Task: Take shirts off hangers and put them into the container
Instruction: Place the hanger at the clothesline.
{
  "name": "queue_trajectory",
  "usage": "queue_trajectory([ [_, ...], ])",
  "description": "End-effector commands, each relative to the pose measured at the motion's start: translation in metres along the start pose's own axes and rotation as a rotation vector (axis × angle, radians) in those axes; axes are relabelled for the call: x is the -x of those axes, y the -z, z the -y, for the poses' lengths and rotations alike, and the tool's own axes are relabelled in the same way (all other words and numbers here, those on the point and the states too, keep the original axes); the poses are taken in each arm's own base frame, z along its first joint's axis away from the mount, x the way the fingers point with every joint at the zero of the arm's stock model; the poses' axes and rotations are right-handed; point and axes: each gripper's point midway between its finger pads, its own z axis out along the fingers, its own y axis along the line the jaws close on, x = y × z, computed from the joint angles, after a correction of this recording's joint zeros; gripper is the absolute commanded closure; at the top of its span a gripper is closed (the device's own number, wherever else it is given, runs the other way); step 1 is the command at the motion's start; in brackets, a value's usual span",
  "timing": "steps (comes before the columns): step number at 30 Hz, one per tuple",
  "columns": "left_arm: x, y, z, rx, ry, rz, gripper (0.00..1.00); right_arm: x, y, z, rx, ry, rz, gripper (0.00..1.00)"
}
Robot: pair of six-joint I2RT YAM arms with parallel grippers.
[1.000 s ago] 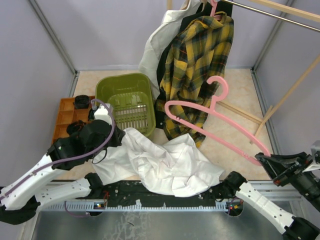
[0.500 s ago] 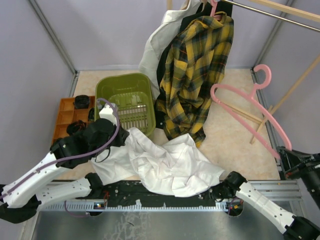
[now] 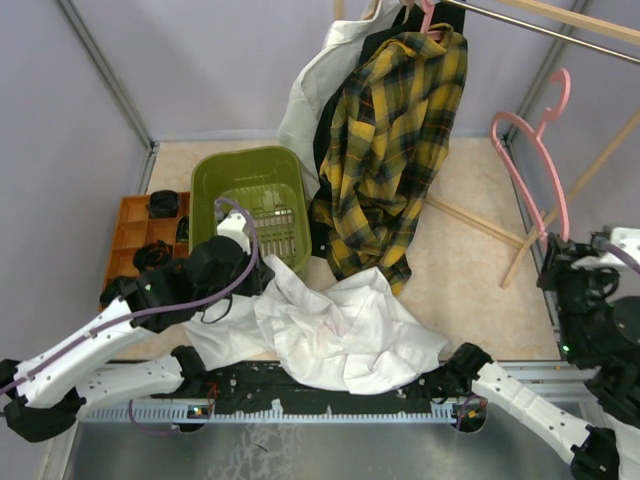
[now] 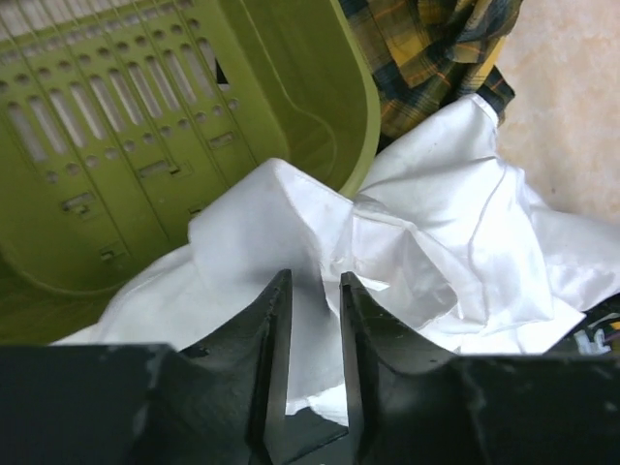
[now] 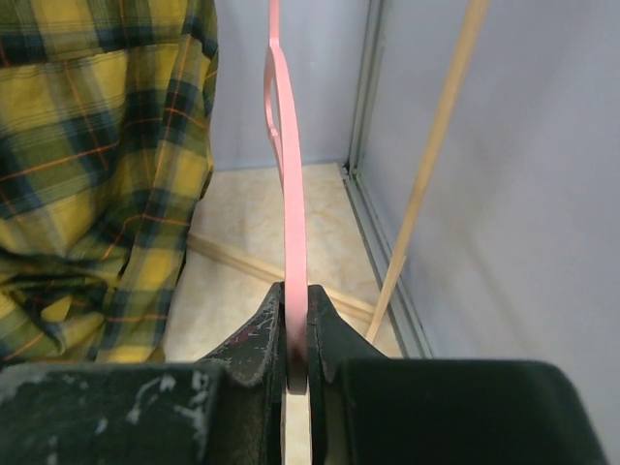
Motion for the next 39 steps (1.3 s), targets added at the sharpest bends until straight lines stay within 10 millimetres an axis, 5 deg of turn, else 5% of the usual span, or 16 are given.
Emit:
queue_trajectory([
  [1,-0.005,-0.010,0.016,-0.067,0.000,-0.026,0.59,0.033,-0.029,-0.014,-0.105,-0.024,0.143,1.00],
  [7,-0.009,-0.013,0.019,-0.075,0.005,-0.043,0.35,0.028,-0.046,-0.029,-0.156,-0.100,0.214,1.00],
  [13,-0.005,-0.010,0.015,-0.066,0.008,-0.019,0.22,0.039,-0.049,-0.032,-0.162,-0.181,0.295,1.00],
  [22,-0.007,-0.013,0.015,-0.060,0.003,-0.022,0.16,0.060,-0.051,-0.018,-0.283,-0.250,0.335,1.00],
  [39,-0.007,-0.015,0.015,-0.060,-0.009,-0.025,0.10,0.070,-0.075,-0.031,-0.421,-0.096,0.191,1.00],
])
